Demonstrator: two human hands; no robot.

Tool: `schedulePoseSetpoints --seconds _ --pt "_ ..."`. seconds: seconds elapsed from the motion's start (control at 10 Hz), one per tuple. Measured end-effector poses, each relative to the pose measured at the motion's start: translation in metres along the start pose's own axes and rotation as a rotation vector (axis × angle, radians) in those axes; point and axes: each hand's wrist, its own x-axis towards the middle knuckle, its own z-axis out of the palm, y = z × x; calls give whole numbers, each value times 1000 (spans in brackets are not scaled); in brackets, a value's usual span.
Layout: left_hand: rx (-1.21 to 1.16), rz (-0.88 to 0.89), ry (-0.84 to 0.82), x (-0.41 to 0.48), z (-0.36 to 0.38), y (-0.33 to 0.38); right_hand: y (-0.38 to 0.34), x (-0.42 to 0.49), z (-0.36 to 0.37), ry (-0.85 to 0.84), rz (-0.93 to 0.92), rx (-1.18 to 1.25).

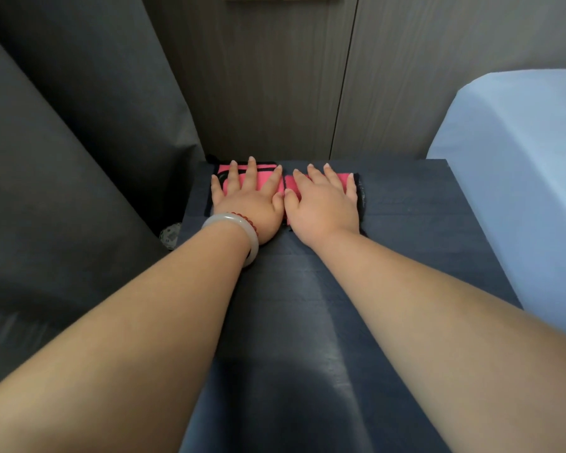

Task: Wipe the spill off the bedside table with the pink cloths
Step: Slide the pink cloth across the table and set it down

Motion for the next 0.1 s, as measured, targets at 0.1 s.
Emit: schedulePoseSetpoints --seconds 0.1 --pt "-24 -4 -25 1 -11 0 2 0 -4 19 -6 72"
